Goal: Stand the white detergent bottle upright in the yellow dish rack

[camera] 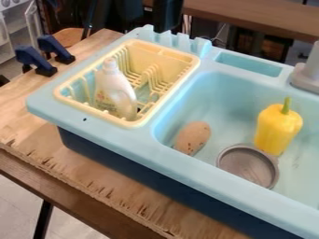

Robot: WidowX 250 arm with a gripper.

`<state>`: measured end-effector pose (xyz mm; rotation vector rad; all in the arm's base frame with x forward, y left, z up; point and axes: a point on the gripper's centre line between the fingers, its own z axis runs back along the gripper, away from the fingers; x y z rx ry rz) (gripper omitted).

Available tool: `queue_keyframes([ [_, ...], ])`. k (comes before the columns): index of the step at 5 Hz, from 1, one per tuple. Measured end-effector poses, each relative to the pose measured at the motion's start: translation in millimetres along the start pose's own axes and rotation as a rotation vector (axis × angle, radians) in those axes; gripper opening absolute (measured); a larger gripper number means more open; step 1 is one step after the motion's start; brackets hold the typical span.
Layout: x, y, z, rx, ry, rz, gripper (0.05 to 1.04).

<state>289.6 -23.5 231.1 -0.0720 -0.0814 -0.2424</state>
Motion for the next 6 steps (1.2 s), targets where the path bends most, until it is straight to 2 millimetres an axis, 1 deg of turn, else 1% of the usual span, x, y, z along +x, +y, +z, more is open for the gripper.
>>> queue_keyframes([
  [1,-0.5,0.1,-8.0,-0.006,0.027,0.001,1.003],
  [2,-4.4,10.6,-7.3,0.002,0.016,0.016,1.003],
  [3,-15.7,24.4,1.4,0.059,-0.015,0.045,1.003],
  [4,-25.6,35.5,2.7,0.093,0.000,0.053,1.003],
  [5,-32.2,43.1,-8.0,0.082,0.044,0.044,1.003],
  [6,-29.9,46.3,-27.9,0.003,0.103,0.015,1.003],
])
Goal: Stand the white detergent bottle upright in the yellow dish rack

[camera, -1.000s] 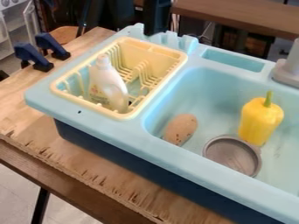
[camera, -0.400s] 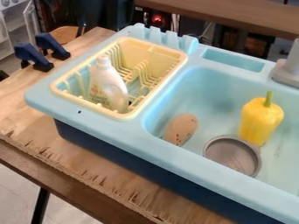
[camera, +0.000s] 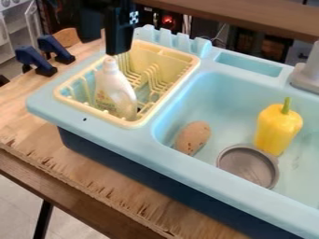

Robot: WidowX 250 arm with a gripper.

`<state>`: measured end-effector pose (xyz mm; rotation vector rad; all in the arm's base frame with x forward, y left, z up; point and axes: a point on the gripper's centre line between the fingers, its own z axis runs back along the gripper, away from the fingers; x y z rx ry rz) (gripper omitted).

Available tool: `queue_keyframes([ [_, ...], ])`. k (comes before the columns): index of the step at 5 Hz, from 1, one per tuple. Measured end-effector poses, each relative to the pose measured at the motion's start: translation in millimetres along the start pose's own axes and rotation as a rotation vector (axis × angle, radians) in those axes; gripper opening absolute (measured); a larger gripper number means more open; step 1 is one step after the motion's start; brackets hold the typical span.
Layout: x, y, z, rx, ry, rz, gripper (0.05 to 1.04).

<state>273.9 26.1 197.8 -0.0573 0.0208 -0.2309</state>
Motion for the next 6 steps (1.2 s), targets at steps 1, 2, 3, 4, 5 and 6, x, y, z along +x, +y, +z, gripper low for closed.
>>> queue_keyframes([
  [1,5.4,-2.7,-14.3,-0.040,0.044,-0.038,1.003],
  [2,13.0,-8.6,-23.1,-0.042,0.075,-0.060,1.003],
  [3,13.7,-10.9,-24.3,-0.023,0.086,-0.065,0.966],
  [4,13.1,-8.1,-23.9,0.011,0.095,-0.035,0.731],
  [5,12.1,-5.6,-24.1,0.028,0.102,-0.005,0.487],
  [6,9.2,0.9,-24.5,0.029,0.106,0.033,0.309],
])
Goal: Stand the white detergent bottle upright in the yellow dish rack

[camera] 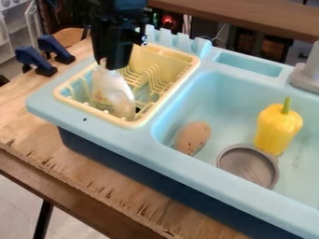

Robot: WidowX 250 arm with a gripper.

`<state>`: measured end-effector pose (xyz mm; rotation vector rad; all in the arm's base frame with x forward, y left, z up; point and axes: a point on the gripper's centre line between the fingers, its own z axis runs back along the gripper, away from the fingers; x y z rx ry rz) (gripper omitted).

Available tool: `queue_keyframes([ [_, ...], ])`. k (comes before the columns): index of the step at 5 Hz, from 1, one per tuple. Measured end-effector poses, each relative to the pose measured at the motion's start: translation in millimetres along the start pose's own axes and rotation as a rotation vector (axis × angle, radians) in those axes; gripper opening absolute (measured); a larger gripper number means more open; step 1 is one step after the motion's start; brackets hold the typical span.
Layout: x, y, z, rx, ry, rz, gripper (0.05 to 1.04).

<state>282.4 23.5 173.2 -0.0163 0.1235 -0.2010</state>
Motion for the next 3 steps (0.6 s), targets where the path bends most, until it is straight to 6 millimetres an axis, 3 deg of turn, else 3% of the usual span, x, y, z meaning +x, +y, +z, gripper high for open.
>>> queue_keyframes([
  [2,-2.7,1.3,0.0,-0.014,0.010,0.003,0.273],
  [3,6.5,-3.0,9.2,-0.032,-0.016,-0.029,0.267],
])
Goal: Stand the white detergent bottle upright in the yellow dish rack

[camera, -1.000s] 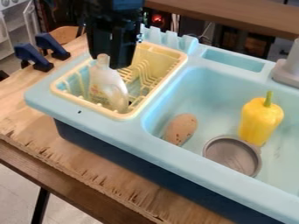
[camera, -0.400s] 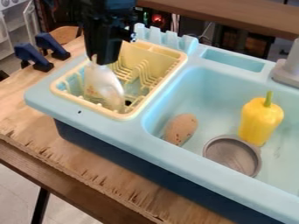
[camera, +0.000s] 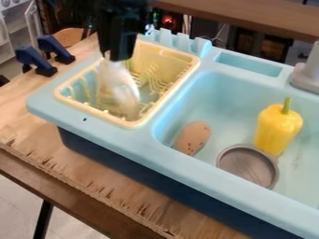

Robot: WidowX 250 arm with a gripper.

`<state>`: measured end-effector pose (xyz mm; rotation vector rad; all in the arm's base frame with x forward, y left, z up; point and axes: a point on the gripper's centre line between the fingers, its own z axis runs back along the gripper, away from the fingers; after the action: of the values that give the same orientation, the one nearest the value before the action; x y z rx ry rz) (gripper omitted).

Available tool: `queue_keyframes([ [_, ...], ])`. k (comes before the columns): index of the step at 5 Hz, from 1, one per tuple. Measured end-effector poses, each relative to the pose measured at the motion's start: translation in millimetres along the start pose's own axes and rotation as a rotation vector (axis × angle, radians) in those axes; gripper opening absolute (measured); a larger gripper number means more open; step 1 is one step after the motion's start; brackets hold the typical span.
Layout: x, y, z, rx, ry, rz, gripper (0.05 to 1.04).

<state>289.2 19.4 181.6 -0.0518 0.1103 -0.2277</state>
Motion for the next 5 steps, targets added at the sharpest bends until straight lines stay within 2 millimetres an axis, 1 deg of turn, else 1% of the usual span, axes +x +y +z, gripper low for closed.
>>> queue_keyframes([
  [1,12.6,-5.5,21.2,0.007,-0.073,-0.041,0.267],
  [2,21.0,-5.7,20.5,0.010,-0.067,-0.054,0.267],
  [3,26.8,1.0,8.8,0.034,-0.008,-0.045,0.267],
  [4,29.1,11.1,0.1,0.042,0.012,-0.016,0.267],
  [5,37.0,17.1,0.6,0.059,-0.005,-0.015,0.267],
])
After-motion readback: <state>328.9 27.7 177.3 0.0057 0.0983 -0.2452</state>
